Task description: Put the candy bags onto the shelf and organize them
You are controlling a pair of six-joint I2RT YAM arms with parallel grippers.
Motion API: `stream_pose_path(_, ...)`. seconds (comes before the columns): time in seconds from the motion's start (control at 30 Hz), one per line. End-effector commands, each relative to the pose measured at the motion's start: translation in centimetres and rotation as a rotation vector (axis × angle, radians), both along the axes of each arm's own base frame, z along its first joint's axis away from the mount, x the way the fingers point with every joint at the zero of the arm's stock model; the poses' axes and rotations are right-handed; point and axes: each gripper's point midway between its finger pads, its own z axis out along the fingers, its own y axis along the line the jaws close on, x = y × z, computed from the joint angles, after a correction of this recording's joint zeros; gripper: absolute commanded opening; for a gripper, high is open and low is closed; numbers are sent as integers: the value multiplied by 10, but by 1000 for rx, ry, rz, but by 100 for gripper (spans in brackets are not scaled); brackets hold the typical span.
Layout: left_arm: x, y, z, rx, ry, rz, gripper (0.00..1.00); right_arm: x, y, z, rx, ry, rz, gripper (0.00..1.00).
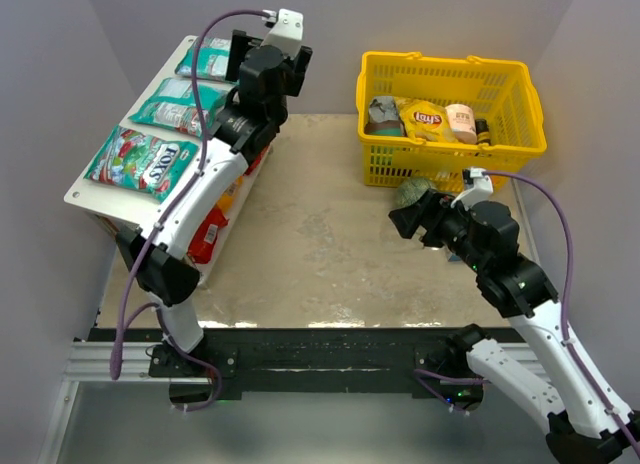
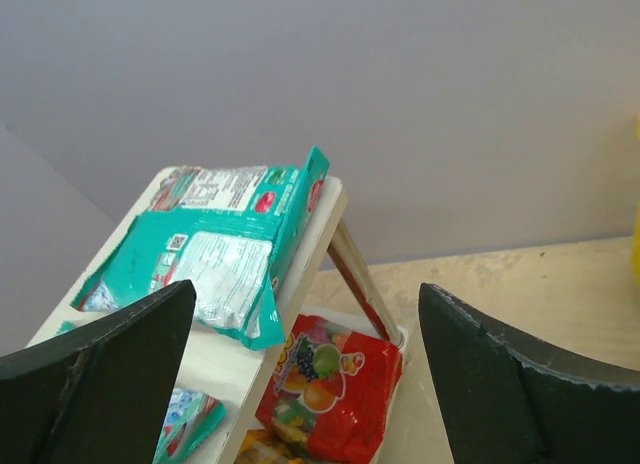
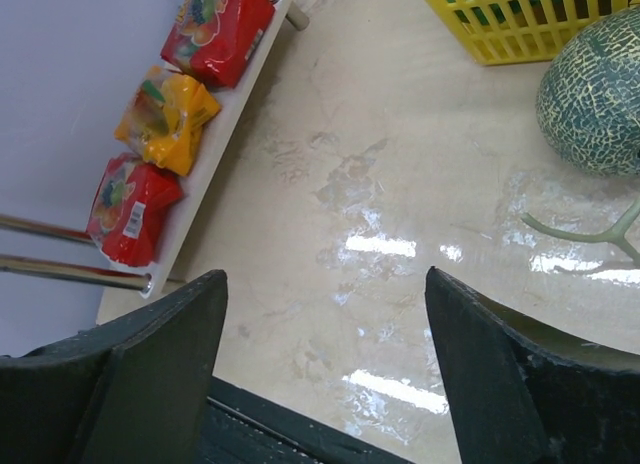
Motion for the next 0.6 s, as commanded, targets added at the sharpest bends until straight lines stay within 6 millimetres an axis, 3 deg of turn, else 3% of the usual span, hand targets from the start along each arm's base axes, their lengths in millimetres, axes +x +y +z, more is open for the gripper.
stream_pose_path(0.0, -49, -19, 69, -101, -150, -115, 100, 1, -4, 8, -6, -44, -12, 87)
stream_pose_path(0.07, -75, -30, 81, -134, -160, -185, 100, -1, -7, 7, -17, -55, -18, 92)
stream_pose_path(0.1, -82, -40, 70, -163, -133, -238, 99, -1, -10, 7, -30, -64, -27, 94)
stream_pose_path(0.13, -103, -35, 81, -206, -144, -278, 100, 0, -13, 0, -46, -54, -41, 98)
stream_pose_path(0.17, -113, -35, 79, -244, -137, -310, 99, 0, -21, -1, -61, -64, -75, 99)
stream_pose_path(0.2, -120, -46, 49, -295, -75, -365, 100, 1, -26, -3, -78, -65, -94, 99)
stream_pose_path(0.23, -145, -32, 69, -372, -137, -397, 100, -1, -30, -9, -95, -53, -109, 99)
stream_pose_path(0.27, -156, -30, 65, -444, -145, -419, 100, -1, -34, -9, -102, -57, -127, 99)
stream_pose_path(0.3, -162, -35, 25, -440, -81, -448, 100, 0, -40, -11, -116, -55, -153, 99)
stream_pose_path(0.33, -185, -18, 44, -500, -157, -467, 100, -2, -42, -14, -127, -47, -162, 99)
stream_pose_path(0.37, -193, -13, 37, -522, -162, -474, 99, -2, -45, -15, -138, -42, -171, 99)
stream_pose_path(0.4, -197, -14, 10, -520, -121, -485, 100, -2, -47, -15, -143, -43, -182, 99)
stream_pose_path(0.43, -213, -4, 16, -543, -153, -502, 100, -3, -49, -18, -153, -30, -185, 99)
stream_pose_path(0.47, -218, 1, 11, -560, -149, -492, 99, -4, -49, -19, -157, -27, -186, 99)
stream_pose_path(0.5, -221, 4, -7, -549, -110, -476, 100, -4, -50, -23, -162, -22, -185, 99)
stream_pose_path(0.57, -234, 19, -9, -576, -119, -458, 99, -5, -50, -26, -165, -15, -186, 99)
